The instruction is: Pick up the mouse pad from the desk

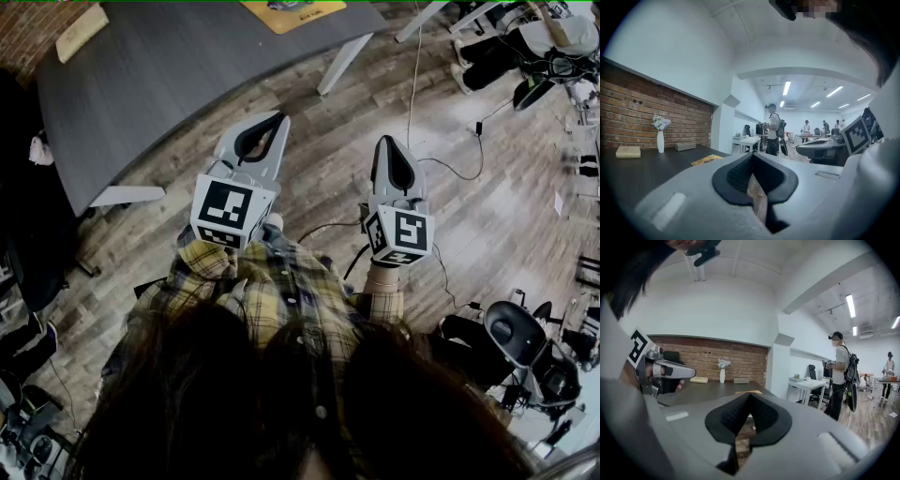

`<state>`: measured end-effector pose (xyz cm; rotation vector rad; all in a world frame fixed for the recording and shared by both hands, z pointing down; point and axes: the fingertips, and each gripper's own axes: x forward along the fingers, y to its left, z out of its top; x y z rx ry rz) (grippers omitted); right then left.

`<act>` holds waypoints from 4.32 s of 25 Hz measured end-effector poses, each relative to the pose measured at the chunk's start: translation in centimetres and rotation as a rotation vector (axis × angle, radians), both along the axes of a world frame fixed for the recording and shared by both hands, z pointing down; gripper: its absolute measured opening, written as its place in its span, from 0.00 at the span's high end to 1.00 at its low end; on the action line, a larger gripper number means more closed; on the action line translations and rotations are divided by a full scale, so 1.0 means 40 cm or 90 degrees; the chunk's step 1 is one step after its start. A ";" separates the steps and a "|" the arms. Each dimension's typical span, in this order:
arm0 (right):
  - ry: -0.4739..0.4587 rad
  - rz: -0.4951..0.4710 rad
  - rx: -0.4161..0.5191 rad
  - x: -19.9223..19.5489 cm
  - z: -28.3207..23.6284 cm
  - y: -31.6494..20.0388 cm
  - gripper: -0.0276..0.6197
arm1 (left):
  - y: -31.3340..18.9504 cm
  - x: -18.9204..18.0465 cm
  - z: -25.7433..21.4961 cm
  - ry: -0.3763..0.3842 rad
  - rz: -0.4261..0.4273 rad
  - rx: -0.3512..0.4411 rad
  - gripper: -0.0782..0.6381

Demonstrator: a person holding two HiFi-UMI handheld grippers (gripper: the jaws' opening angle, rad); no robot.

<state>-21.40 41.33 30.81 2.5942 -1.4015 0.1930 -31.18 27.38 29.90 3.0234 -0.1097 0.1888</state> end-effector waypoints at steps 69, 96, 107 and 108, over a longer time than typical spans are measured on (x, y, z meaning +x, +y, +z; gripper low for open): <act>-0.155 -0.294 -0.023 0.797 0.166 -0.948 0.43 | -0.839 0.684 0.177 -0.046 -0.258 -0.064 0.37; -0.208 -0.611 -0.108 1.072 0.240 -1.259 0.43 | -1.004 0.896 0.217 -0.088 -0.578 -0.089 0.37; -0.206 -0.603 -0.119 1.052 0.258 -1.291 0.43 | -1.015 0.851 0.237 -0.089 -0.580 -0.095 0.37; -0.206 -0.602 -0.122 1.049 0.261 -1.295 0.43 | -1.018 0.853 0.241 -0.091 -0.577 -0.096 0.37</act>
